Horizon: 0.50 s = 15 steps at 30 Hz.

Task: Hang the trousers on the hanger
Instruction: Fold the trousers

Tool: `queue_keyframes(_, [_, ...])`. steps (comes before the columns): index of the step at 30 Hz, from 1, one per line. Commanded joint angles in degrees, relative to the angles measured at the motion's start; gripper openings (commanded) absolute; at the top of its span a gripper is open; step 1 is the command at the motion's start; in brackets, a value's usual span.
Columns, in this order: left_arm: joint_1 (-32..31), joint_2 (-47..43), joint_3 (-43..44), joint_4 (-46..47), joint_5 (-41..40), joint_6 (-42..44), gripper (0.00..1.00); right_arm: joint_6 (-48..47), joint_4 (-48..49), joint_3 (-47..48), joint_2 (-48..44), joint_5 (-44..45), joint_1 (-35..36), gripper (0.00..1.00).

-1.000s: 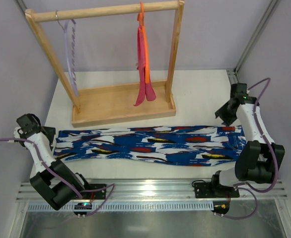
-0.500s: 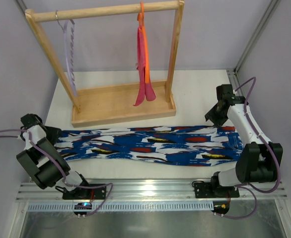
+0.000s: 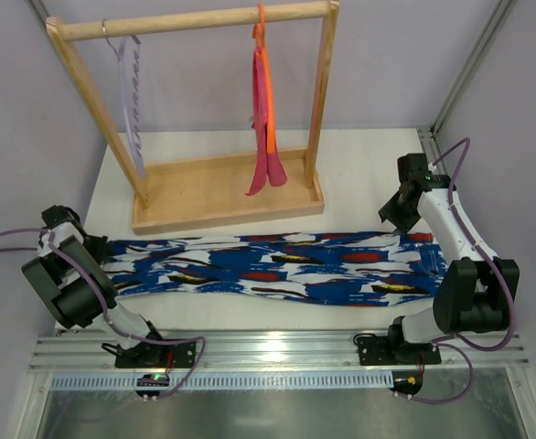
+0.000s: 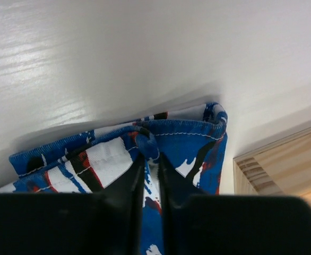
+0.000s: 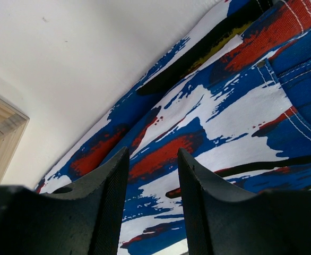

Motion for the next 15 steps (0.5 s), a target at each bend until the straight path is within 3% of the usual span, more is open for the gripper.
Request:
queue_keyframes(1, [-0.4, 0.7, 2.8, 0.9, 1.5, 1.0, 0.1, -0.3, 0.8, 1.2, -0.5, 2.4, 0.2, 0.45])
queue_keyframes(2, [-0.8, 0.4, 3.0, 0.4, 0.9, 1.3, 0.0, -0.2, 0.7, 1.0, -0.5, 2.5, 0.2, 0.45])
queue_keyframes(9, [-2.5, -5.3, 6.3, -3.2, -2.6, 1.7, 0.0, -0.6, 1.0, 0.6, -0.2, 3.0, 0.2, 0.45])
queue_keyframes(15, [-3.8, -4.8, 9.6, -4.1, -4.4, 1.3, 0.0, -0.7, 1.0, 0.1, -0.7, 3.1, 0.2, 0.45])
